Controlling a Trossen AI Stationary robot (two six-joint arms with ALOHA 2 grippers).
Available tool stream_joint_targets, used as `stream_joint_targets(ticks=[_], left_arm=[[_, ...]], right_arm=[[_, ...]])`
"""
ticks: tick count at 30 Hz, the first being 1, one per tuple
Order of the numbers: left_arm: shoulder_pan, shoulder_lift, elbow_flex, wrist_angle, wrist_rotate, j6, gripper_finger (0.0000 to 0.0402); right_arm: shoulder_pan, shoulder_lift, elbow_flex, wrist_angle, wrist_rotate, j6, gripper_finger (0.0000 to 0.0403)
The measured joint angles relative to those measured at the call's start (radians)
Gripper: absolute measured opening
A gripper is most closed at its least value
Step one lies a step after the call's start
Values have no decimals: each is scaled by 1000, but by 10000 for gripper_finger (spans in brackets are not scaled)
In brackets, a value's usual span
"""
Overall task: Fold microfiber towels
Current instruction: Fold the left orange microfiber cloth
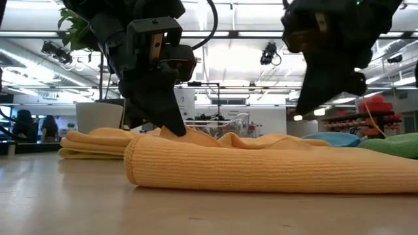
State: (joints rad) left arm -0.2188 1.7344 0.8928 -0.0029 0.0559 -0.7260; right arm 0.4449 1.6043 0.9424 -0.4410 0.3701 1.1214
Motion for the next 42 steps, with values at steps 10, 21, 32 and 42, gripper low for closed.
stream_joint_targets(ticks=[10, 21, 32, 42], left_arm=[[0, 0, 0, -1, 0, 1, 19], [0, 0, 0, -1, 0, -1, 19], [2, 0, 0, -2, 1, 3, 19], [-20, -39, -1, 12, 22, 24, 6]], right_arm=[[-105, 61, 0, -31, -178, 96, 195], [-110, 61, -162, 260, -225, 141, 219], [-93, 60, -145, 292, -137, 78, 44], [16, 56, -10, 229, -135, 56, 5]])
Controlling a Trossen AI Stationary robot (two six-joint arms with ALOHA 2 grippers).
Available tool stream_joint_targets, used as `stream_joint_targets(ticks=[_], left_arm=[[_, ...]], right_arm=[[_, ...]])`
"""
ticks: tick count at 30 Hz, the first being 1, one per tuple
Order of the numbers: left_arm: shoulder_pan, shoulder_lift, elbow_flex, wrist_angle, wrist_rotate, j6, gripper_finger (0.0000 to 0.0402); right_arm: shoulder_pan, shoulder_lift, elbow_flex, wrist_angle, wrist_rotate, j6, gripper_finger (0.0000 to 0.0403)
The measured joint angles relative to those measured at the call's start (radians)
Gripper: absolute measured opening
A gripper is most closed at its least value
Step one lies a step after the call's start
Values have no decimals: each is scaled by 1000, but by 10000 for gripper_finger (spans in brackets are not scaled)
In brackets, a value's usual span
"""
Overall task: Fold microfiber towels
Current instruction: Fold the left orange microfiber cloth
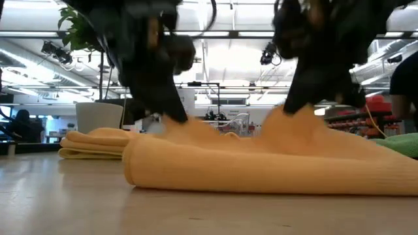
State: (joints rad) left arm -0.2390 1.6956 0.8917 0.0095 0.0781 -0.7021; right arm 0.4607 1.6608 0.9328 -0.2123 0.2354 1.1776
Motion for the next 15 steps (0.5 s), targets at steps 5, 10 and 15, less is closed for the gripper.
stream_joint_targets(ticks=[5, 10, 15], left_arm=[[-76, -65, 0, 50, 10, -41, 8], [-178, -76, 1, 46, 9, -80, 6], [-233, -52, 1, 51, -52, -106, 8]], right_arm=[[104, -1, 92, -57, 28, 46, 4], [198, -2, 160, -85, 76, 87, 3], [253, -2, 169, -88, 86, 188, 3]])
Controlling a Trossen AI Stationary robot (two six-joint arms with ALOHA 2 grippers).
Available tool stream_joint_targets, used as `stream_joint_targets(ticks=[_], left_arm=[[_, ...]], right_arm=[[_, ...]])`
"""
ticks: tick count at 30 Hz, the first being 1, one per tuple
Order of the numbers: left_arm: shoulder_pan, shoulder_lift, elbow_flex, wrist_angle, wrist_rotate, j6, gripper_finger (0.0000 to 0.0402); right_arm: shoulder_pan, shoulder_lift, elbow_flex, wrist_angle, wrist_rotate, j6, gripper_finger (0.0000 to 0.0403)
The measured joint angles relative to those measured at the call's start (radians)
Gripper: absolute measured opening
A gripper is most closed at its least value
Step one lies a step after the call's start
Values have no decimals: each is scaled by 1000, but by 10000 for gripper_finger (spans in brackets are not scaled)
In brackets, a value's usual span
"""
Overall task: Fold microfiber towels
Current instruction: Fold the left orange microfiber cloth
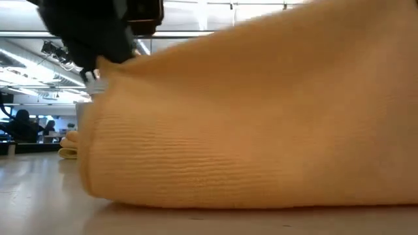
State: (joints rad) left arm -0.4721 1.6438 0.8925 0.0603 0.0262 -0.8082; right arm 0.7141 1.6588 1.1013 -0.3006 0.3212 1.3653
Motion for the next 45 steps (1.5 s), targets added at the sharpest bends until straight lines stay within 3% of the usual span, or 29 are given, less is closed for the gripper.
stream_joint_targets(ticks=[7, 22, 34, 37, 42, 45], left_arm=[[68, 12, 1, -2, -79, 14, 8], [167, 112, 1, -1, -31, 36, 6], [216, 112, 1, 0, -23, 62, 12], [211, 118, 1, -11, -30, 86, 44], [226, 121, 0, -88, -46, 82, 140], [259, 90, -2, -118, 12, 55, 191]], right_arm=[[-38, 1, -12, -268, 52, 90, 2], [-210, 96, -13, -347, -49, -89, 2], [-224, 114, -146, -163, -79, -90, 2], [-228, 113, -161, -145, -80, -90, 2], [-236, 113, -162, -143, -80, -106, 2], [-239, 113, -162, -140, -80, -113, 2]])
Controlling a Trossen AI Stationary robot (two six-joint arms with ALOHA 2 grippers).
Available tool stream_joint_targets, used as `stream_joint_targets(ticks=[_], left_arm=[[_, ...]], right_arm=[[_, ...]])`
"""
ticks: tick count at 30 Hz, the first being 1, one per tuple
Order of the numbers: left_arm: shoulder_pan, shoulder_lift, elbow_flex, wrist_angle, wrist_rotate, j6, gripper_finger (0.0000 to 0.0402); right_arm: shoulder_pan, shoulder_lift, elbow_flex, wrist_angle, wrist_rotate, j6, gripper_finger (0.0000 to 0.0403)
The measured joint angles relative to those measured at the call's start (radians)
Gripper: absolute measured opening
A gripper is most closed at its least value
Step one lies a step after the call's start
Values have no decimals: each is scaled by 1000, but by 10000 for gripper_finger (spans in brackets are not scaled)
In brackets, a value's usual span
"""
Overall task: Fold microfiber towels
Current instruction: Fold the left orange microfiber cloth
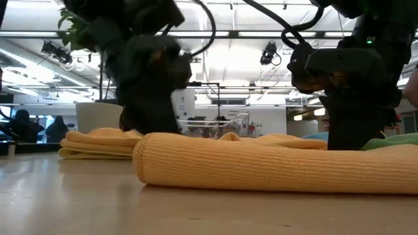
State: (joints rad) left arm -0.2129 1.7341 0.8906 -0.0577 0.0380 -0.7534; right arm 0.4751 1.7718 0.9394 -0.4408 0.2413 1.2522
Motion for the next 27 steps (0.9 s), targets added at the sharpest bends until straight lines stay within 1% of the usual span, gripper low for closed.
stream_joint_targets(ticks=[3, 5, 8, 10, 12, 15, 17, 20, 24, 25, 27], left_arm=[[17, -62, 2, 12, 37, -41, 221], [15, -110, 2, 20, 17, -50, 228], [-22, -157, 2, 130, -86, -45, 223], [-61, -130, 5, 230, -174, 3, 212], [-85, -70, 4, 276, -191, 29, 195], [-109, 26, 1, 312, -166, 3, 161], [-119, 71, 2, 352, -159, -3, 133], [-124, 118, 1, 360, -175, -28, 85], [-117, 134, 2, 346, -214, -54, 22], [-116, 134, 2, 344, -215, -53, 12], [-113, 134, 2, 335, -217, -51, 9]], right_arm=[[-3, 0, 0, 2, 0, -8, 2], [-3, 0, -1, 4, 0, -8, 3], [-3, 0, -1, 6, 0, -6, 4], [-3, 0, -1, 8, 2, -8, 4], [-3, 0, -1, 10, 4, -10, 5], [-3, 0, -1, 14, 11, -20, 5], [-3, -3, 3, 11, 16, -32, 6], [-4, -5, 21, 10, 22, -53, 13], [-7, -5, 50, 4, 23, -68, 42], [-9, -7, 60, -7, 23, -74, 52], [-14, -25, 82, -58, 22, -85, 74]])
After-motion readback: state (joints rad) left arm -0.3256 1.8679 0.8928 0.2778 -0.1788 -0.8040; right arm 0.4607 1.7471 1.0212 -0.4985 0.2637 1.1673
